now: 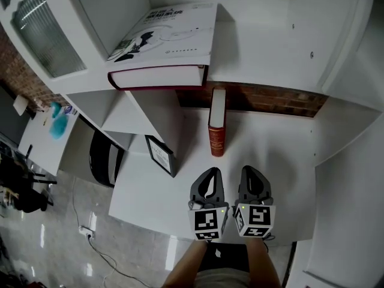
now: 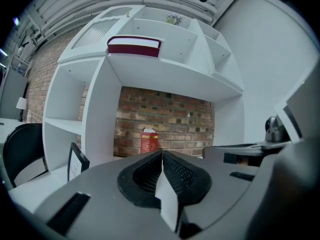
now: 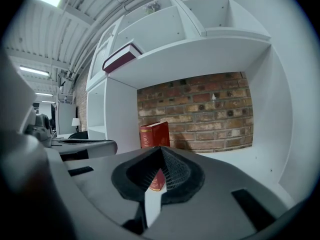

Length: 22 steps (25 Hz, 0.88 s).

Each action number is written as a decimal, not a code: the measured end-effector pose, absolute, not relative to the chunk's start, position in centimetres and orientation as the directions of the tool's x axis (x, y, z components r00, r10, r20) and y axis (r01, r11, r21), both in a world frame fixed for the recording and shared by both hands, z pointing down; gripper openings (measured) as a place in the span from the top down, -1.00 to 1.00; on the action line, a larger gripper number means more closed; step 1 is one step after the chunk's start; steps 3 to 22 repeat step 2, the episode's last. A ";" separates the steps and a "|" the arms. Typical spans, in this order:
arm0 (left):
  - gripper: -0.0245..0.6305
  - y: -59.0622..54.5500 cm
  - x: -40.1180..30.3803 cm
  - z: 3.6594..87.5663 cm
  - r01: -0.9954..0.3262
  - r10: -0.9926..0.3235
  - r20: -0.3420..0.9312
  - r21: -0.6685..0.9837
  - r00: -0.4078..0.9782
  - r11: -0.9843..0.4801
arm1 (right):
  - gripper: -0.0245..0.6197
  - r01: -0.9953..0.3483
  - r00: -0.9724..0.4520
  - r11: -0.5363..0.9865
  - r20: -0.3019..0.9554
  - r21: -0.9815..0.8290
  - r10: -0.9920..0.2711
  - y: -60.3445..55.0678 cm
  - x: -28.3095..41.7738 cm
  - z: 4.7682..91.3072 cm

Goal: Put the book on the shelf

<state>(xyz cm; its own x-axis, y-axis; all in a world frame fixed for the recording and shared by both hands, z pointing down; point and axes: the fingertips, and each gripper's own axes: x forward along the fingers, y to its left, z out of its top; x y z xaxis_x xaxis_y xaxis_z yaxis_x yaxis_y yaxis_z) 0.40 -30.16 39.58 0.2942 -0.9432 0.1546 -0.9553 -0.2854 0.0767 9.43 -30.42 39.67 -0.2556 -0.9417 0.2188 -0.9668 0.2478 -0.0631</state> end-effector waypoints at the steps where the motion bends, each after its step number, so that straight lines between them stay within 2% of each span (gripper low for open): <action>1: 0.86 -30.1 0.6 39.5 -0.955 -0.942 0.155 0.079 0.296 -0.287 | 0.87 -0.966 -0.258 0.251 0.219 -0.061 -0.941 -30.3 9.5 39.6; 22: 0.86 -30.0 0.7 39.5 -0.954 -0.942 0.156 0.081 0.298 -0.289 | 0.87 -0.966 -0.260 0.253 0.220 -0.060 -0.940 -30.2 9.5 39.5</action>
